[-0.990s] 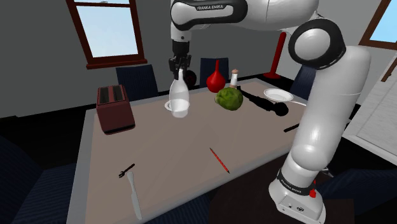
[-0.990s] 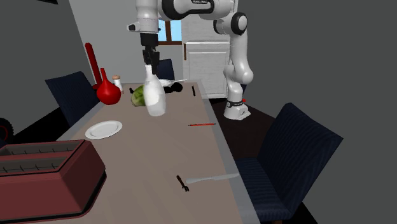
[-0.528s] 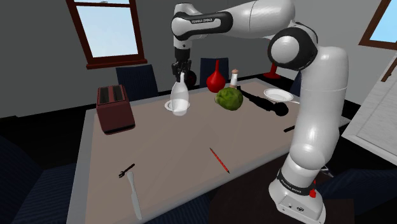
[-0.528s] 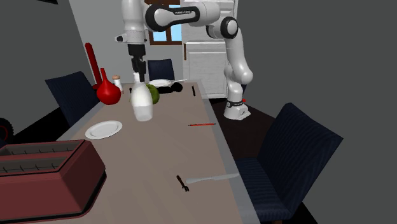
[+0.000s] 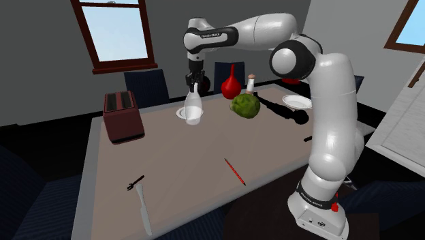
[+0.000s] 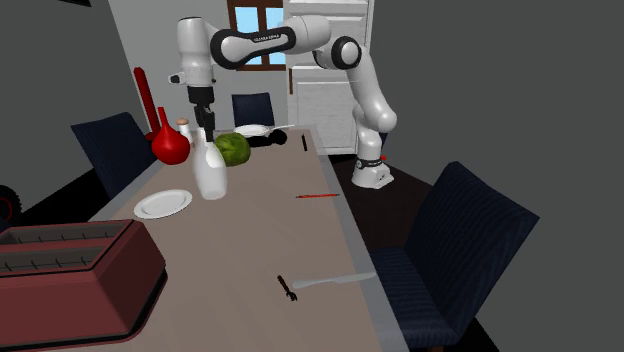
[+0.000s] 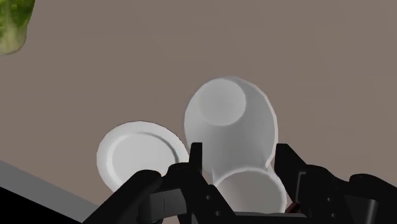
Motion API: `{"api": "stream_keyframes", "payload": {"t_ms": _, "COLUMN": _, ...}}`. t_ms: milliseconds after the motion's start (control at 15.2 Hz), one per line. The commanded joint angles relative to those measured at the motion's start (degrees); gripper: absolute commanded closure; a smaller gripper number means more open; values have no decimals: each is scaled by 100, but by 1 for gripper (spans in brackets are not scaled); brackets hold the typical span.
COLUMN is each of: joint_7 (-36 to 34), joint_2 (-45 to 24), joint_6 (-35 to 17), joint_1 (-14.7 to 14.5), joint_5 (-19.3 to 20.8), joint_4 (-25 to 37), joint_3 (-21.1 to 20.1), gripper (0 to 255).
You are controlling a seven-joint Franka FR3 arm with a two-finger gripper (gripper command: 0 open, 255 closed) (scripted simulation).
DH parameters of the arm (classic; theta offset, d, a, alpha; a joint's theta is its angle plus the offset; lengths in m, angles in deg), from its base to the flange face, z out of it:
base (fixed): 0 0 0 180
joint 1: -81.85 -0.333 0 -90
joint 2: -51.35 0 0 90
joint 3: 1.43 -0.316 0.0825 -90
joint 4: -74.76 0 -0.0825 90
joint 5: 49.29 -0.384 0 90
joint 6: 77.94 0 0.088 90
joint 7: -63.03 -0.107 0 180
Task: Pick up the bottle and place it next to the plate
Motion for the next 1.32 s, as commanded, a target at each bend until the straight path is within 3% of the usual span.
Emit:
{"api": "stream_keyframes", "payload": {"t_ms": 0, "joint_7": 7, "joint_2": -30, "joint_6": -146, "joint_1": 1, "joint_5": 0, "joint_4": -107, "joint_3": 0, "gripper": 255}}
{"api": "stream_keyframes", "payload": {"t_ms": 594, "joint_7": 22, "joint_2": -84, "joint_6": -812, "joint_1": 7, "joint_5": 0, "joint_4": -720, "joint_3": 4, "gripper": 255}}
{"api": "stream_keyframes", "payload": {"t_ms": 1122, "joint_7": 22, "joint_2": -84, "joint_6": -812, "joint_1": 7, "joint_5": 0, "joint_4": -720, "joint_3": 4, "gripper": 255}}
{"api": "stream_keyframes", "payload": {"t_ms": 1188, "joint_7": 22, "joint_2": -83, "joint_6": -813, "joint_1": 7, "joint_5": 0, "joint_4": -721, "joint_3": 4, "gripper": 0}}
{"api": "stream_keyframes", "payload": {"t_ms": 1254, "joint_7": 22, "joint_2": -83, "joint_6": -813, "joint_1": 7, "joint_5": 0, "joint_4": -722, "joint_3": 4, "gripper": 0}}
